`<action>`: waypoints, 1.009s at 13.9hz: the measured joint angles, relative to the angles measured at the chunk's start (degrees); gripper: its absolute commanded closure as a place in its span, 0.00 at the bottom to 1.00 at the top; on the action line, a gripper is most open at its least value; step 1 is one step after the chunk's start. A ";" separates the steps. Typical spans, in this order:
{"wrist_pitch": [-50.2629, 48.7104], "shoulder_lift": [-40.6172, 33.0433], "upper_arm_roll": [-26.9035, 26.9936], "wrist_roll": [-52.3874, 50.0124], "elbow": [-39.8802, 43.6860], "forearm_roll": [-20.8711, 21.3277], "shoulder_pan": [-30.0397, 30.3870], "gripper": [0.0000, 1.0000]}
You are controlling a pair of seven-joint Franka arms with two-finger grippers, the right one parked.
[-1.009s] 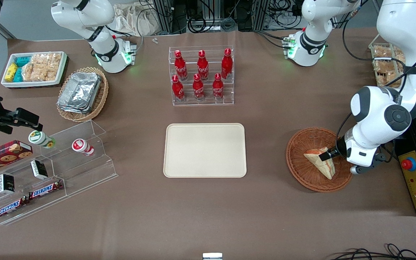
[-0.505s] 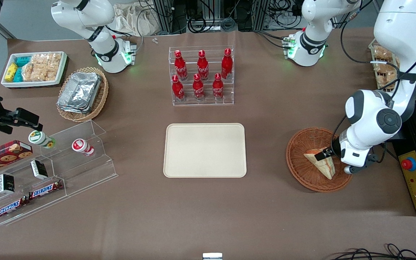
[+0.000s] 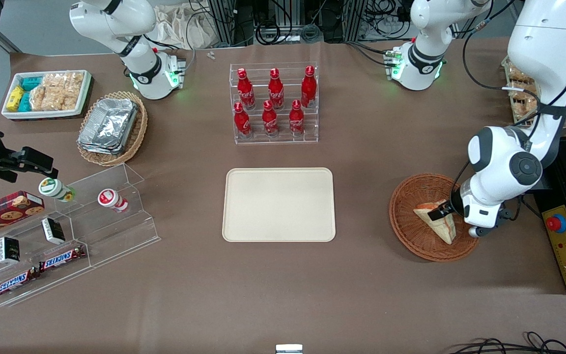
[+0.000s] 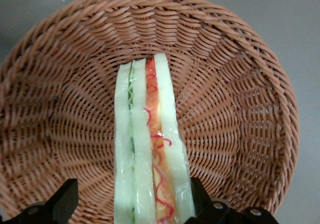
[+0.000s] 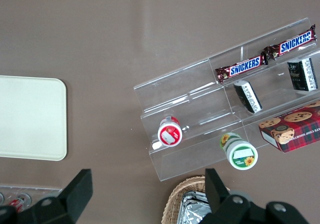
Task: Place sandwich from basket to tray
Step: 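Lower the open left gripper and close it on the wrapped sandwich, then lift the sandwich and carry it with the left gripper over the tray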
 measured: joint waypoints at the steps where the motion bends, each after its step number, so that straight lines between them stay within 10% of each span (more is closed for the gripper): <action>1: 0.50 0.42 -0.06 -1.07 0.01 0.00 -0.02 0.06; 5: 1.14 1.60 -0.14 -4.19 0.70 0.04 -0.15 0.96; 14: 0.30 1.43 -0.27 -7.42 4.30 0.10 -0.70 1.00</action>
